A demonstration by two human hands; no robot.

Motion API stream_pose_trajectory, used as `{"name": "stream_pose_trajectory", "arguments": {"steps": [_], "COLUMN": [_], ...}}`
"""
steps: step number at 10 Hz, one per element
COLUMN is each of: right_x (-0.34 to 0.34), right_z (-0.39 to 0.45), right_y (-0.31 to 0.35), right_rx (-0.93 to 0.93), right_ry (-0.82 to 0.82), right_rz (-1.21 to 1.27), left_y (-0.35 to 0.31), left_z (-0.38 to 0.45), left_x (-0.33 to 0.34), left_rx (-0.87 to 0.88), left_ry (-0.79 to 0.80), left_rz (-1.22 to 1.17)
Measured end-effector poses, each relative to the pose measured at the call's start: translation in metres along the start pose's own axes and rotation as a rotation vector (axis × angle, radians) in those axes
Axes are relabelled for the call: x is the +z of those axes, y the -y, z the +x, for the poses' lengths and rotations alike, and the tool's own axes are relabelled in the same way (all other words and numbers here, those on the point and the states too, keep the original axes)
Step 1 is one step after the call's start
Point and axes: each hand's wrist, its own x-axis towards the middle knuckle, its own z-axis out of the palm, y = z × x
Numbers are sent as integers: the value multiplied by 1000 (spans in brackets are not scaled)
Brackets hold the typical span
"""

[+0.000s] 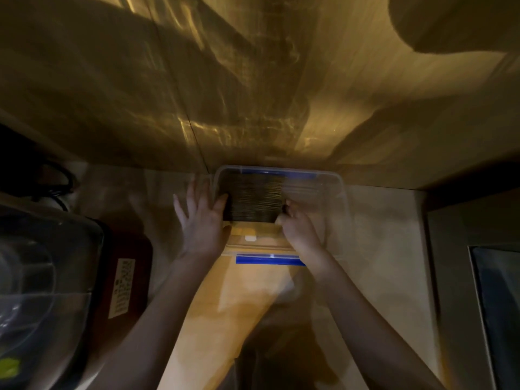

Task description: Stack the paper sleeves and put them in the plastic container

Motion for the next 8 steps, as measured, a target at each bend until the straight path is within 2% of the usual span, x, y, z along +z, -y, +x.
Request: {"name": "stream_pose_trajectory", "arguments": {"steps": [1, 2, 3, 4, 5, 7, 8], "right_x": [4, 12, 17, 17, 22, 17, 0], "right_z": [12, 18, 19, 18, 19, 19, 17], "right_y": [-1, -6, -9, -5, -1, 2, 5], "right_rx": [250, 274, 279, 308, 270, 310, 303], "right_ry": [-24, 3, 4, -15, -25, -1, -119], "right_rz": [431, 548, 568, 704, 693, 624, 633], "left_y": [-2, -3, -3, -4, -7, -11, -11], "left_z": [3, 4, 5, 5, 4, 1, 4], "left_x": [1, 5, 9, 13, 15, 9, -1], "left_rx": [-10, -22, -30, -48, -63, -62, -48], "left_ry": [22, 36, 55, 68, 65, 80, 99], "left_rz": [1, -9, -37, -47, -36, -39, -59]}}
